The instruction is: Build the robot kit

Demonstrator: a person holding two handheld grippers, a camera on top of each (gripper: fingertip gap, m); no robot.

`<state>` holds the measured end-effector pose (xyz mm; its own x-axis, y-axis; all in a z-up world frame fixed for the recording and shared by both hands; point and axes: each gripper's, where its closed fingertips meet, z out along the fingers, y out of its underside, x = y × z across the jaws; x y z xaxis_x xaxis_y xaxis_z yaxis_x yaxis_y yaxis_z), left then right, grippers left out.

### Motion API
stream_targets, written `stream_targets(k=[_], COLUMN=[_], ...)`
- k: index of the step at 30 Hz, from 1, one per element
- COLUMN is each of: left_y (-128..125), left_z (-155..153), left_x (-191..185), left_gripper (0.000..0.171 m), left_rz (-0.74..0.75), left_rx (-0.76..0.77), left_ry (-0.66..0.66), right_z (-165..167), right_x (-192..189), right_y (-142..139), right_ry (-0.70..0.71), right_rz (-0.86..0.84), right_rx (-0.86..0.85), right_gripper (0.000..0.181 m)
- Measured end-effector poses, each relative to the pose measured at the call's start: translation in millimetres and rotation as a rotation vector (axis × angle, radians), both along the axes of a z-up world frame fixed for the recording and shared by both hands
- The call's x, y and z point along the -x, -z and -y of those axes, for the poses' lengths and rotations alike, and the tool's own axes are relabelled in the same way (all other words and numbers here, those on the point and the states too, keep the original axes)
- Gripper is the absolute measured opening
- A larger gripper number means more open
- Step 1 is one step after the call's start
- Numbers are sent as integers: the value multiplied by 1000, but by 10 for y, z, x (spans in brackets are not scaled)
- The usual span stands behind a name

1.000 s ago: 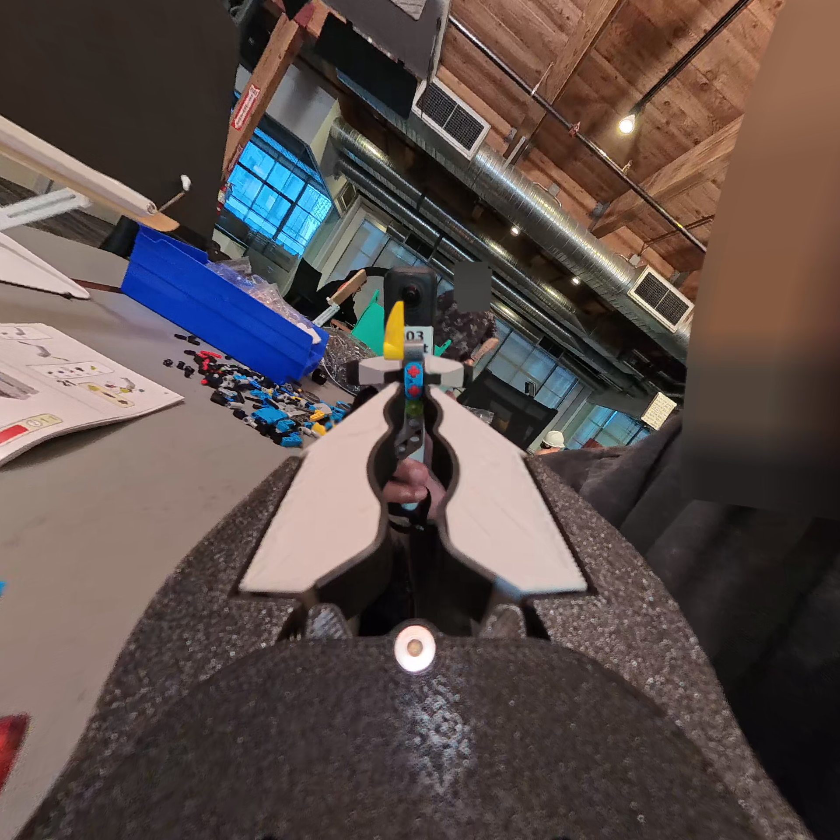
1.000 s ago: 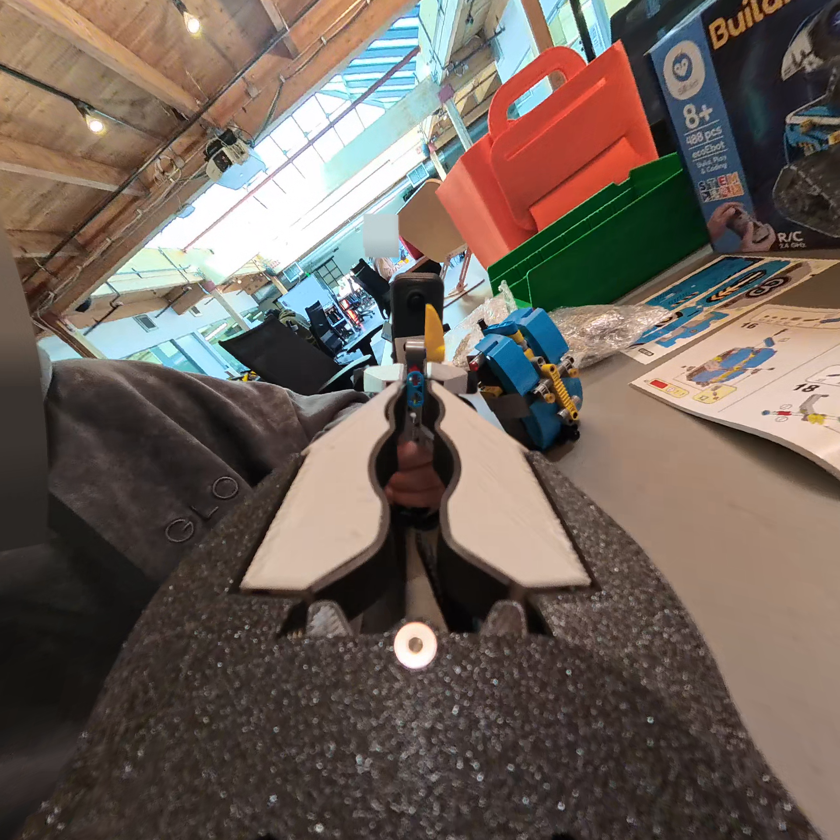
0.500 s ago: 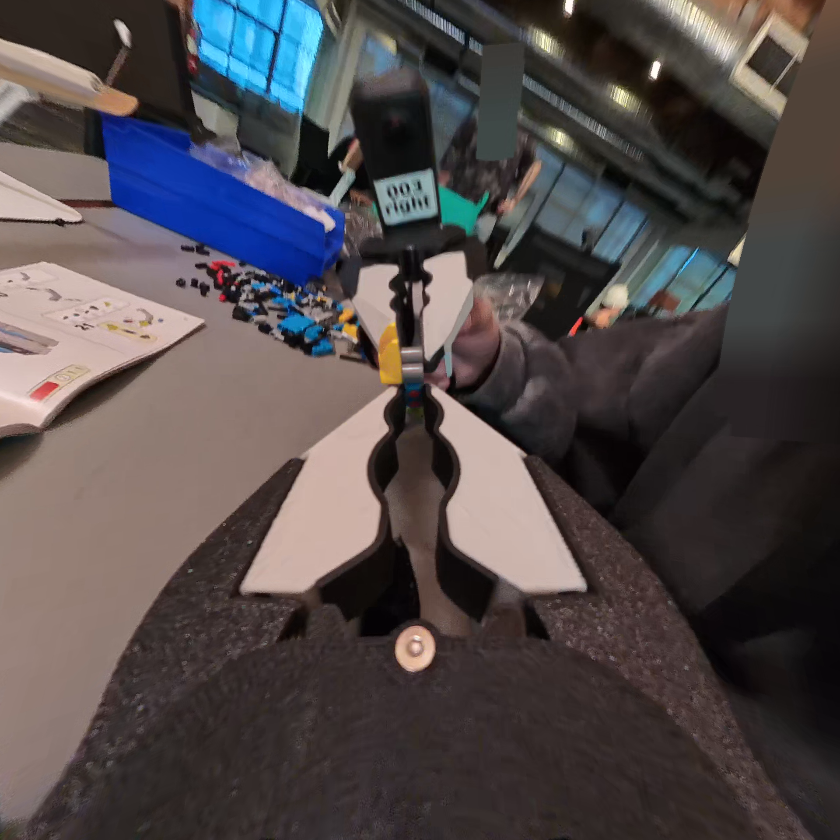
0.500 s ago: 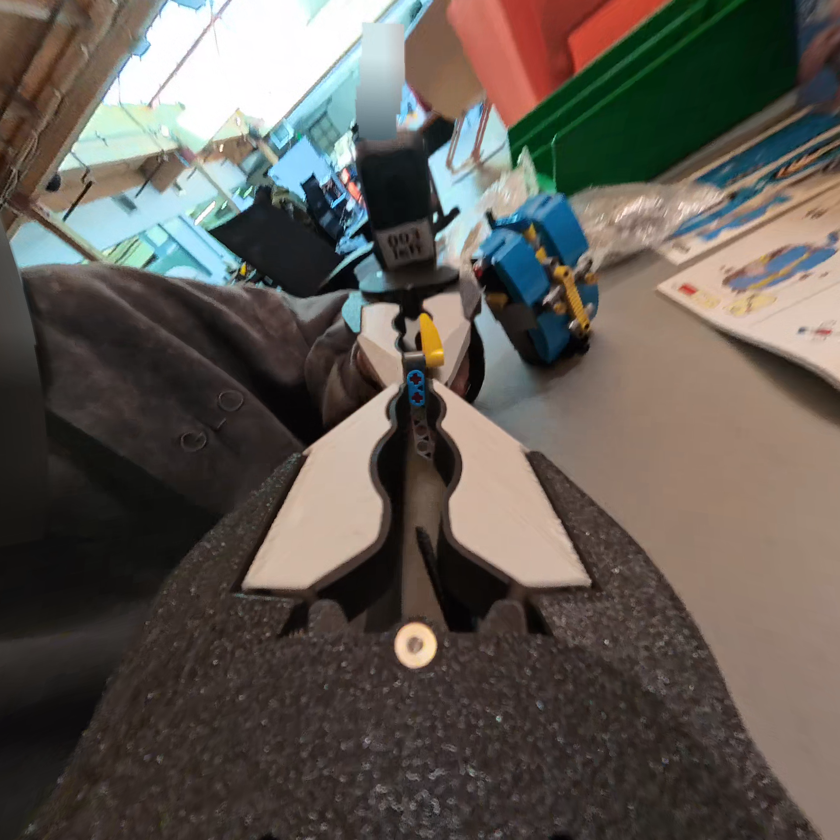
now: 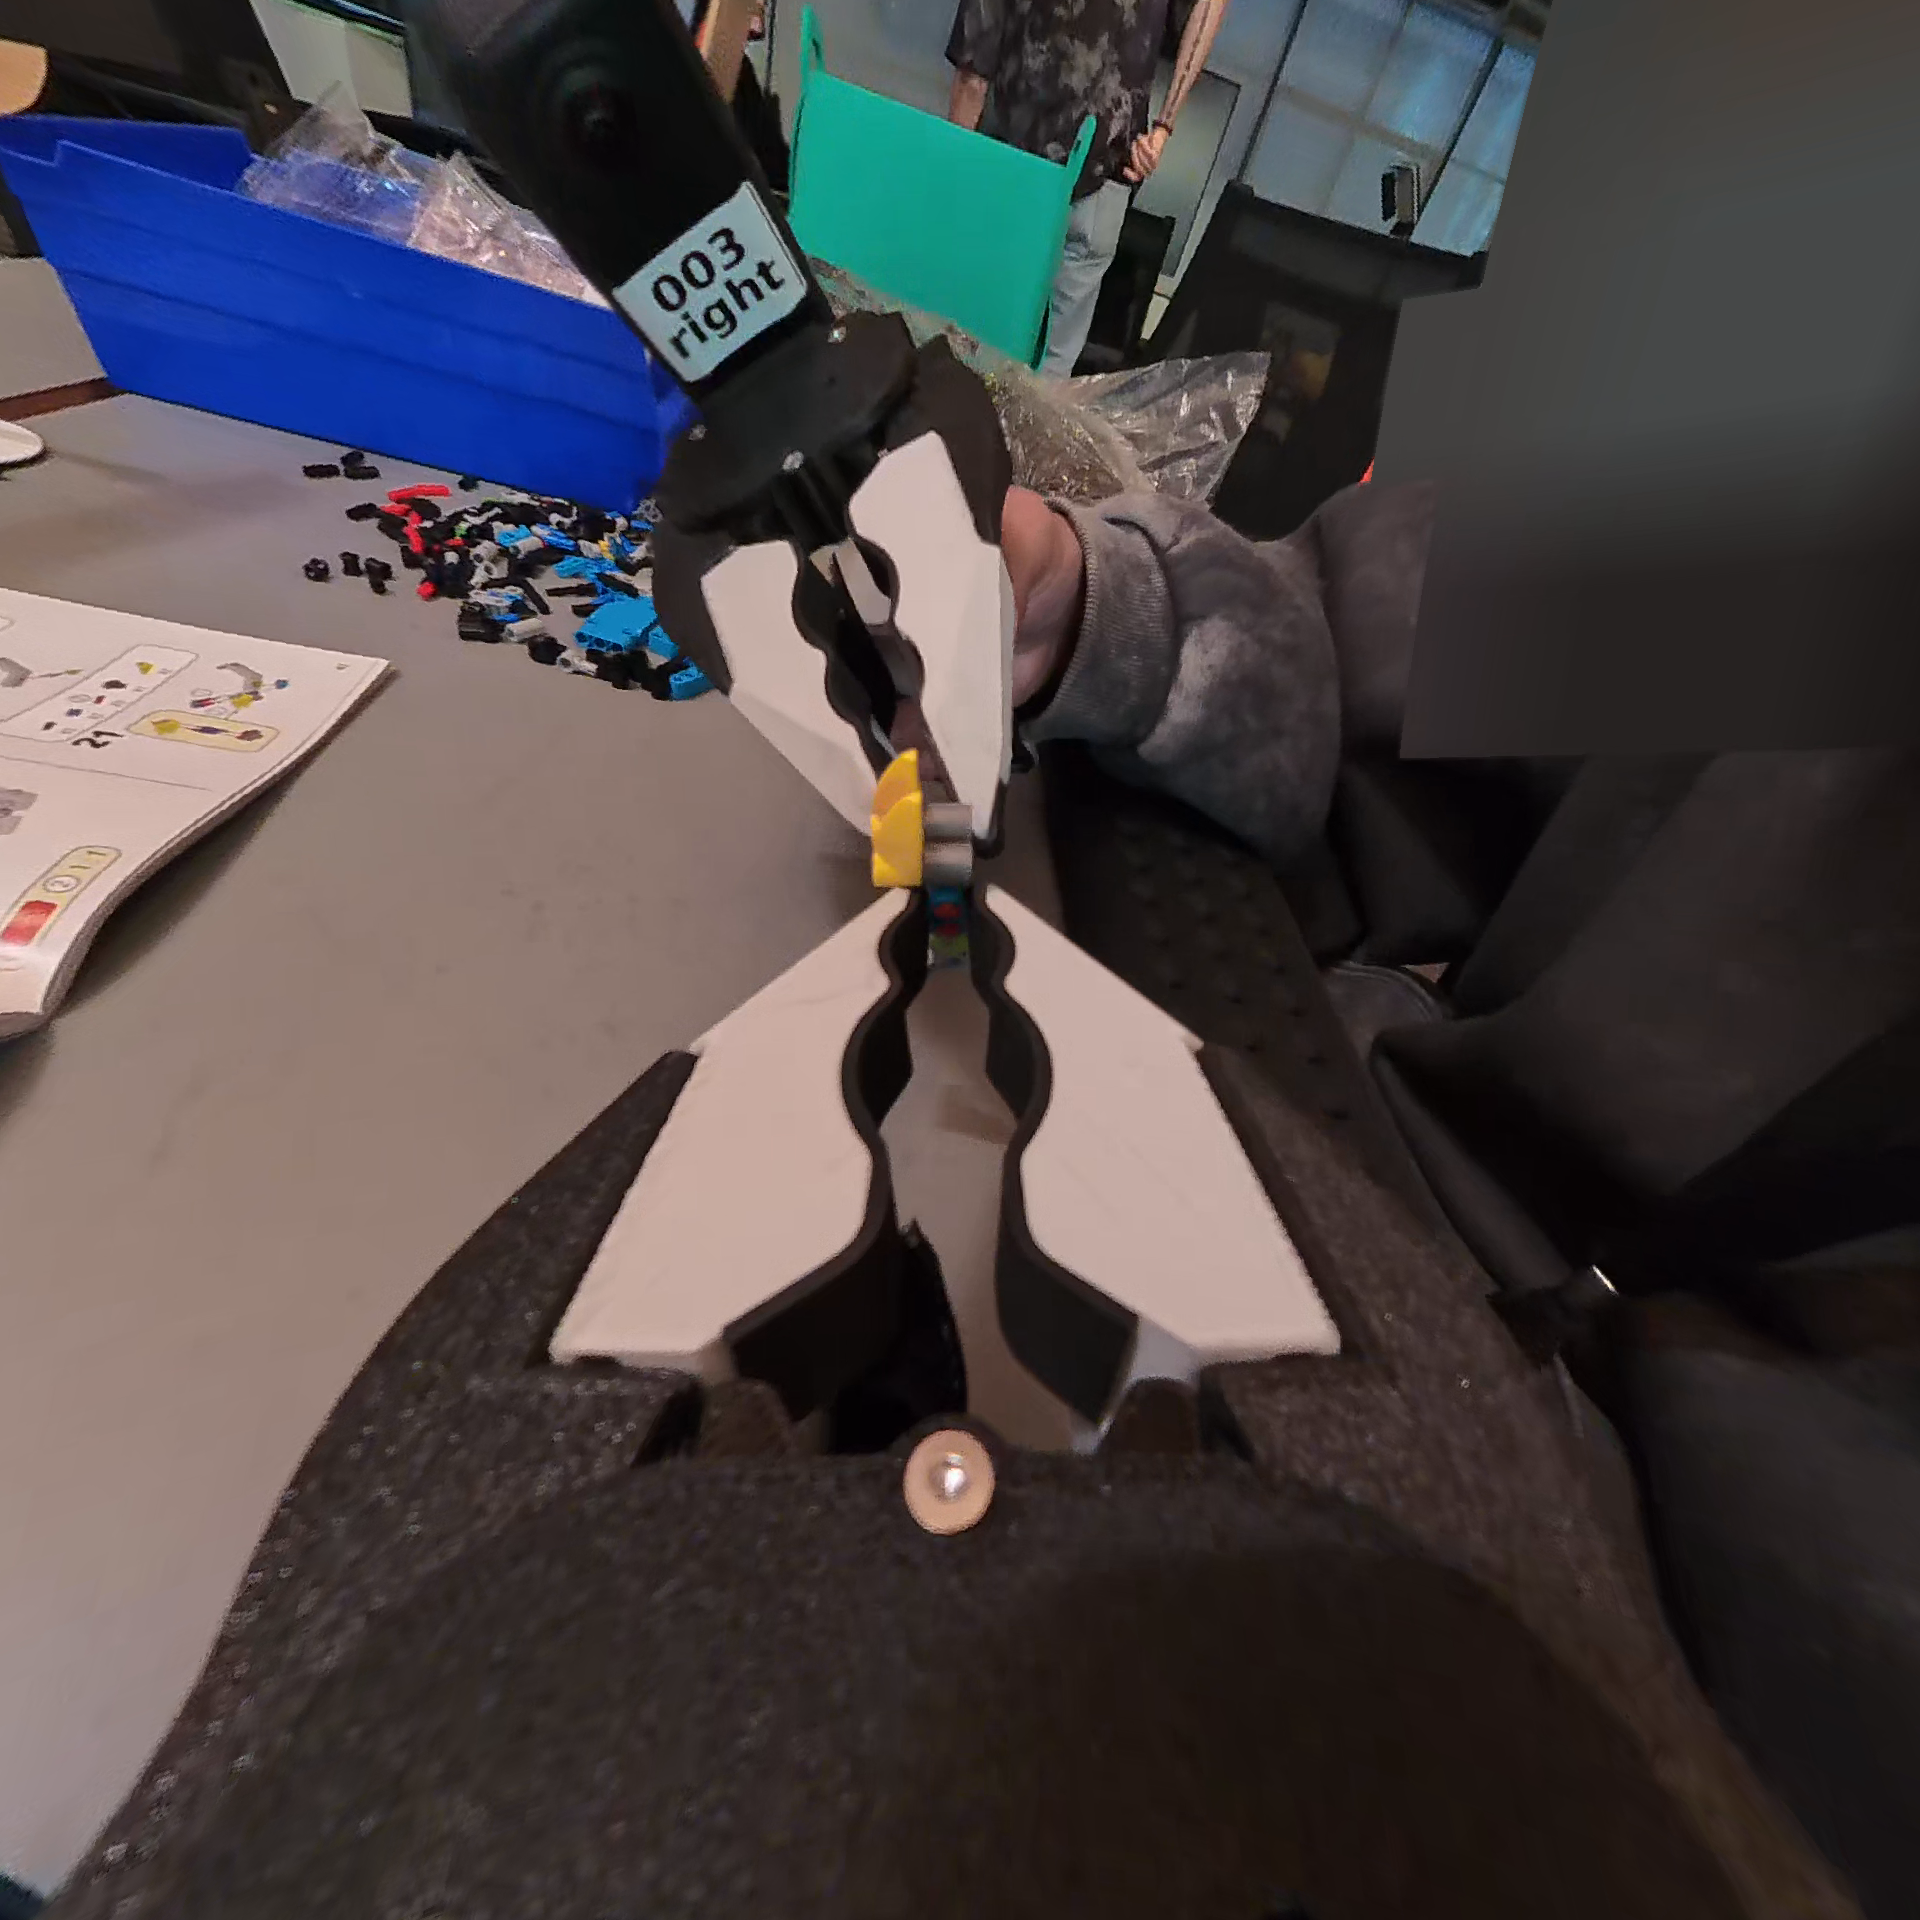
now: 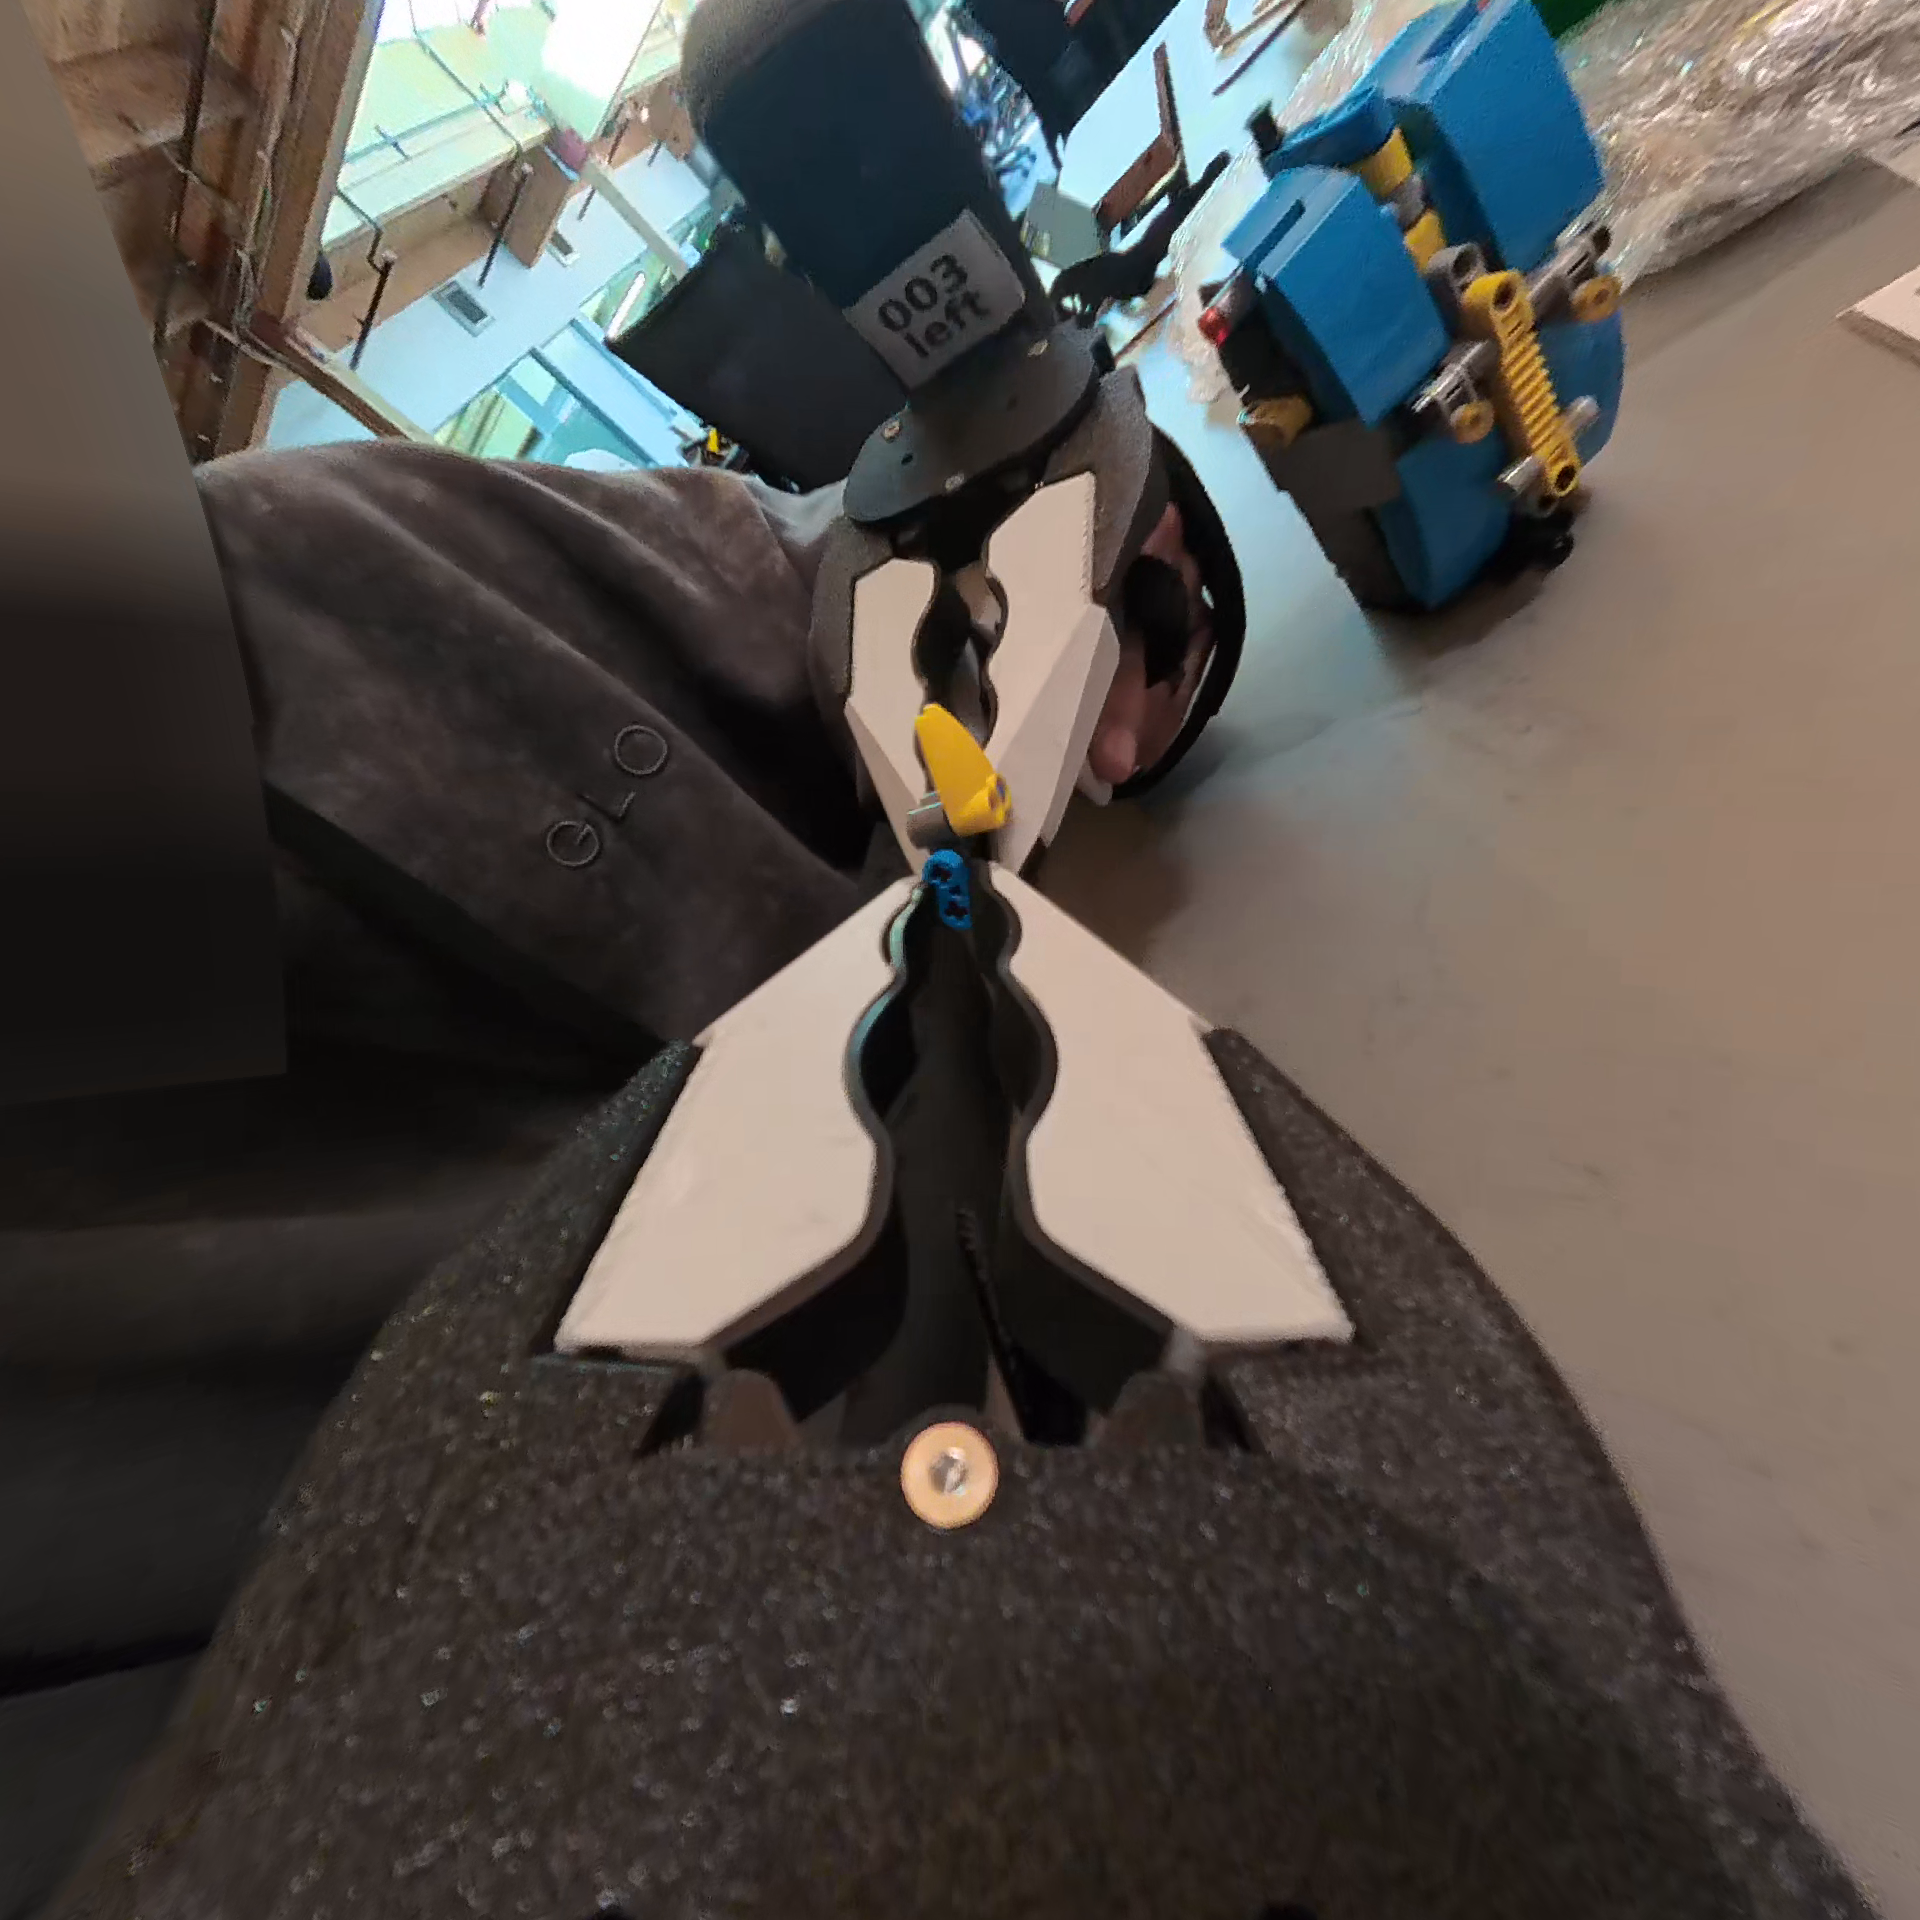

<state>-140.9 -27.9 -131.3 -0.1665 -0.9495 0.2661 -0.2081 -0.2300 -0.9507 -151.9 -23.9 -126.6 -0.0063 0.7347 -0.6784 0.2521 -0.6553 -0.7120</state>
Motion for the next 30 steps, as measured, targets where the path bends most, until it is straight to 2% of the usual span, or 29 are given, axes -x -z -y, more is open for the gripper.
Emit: stream_targets(k=[5,10,14,18,20,21,23,24,27,30], left_y=[-42,-117,-156,-207,-265,-297,-336,-344,-374,-390], left_z=[-2,-163,-182,-262,-343,-376,-415,-422,-417,-390], left_x=[-7,-3,19,48,81,97,114,113,102,93], left_gripper=[5,6,6,6,6,6,7,7,6,6], left_rz=[23,90,116,159,205,230,263,271,295,299], left_rx=[48,215,231,303,371,407,471,496,540,537], left_ry=[-4,-39,-44,-65,-89,-98,-107,-109,-108,-106], right_z=[12,-200,-235,-318,-344,-354,-382,-380,-370,-433], right_x=[14,-12,-38,-95,-88,-69,-36,-2,121,119], right_y=[-47,-122,-152,-274,-319,-343,-412,-438,-375,-268], right_ry=[0,144,185,257,329,381,509,555,584,593], right_rz=[-34,-4,20,-14,43,100,234,285,404,470], right_rx=[-11,-178,-281,-329,-516,-671,-1002,-1111,-1259,-1249], right_gripper=[6,7,11,26,39,43,44,44,47,46])
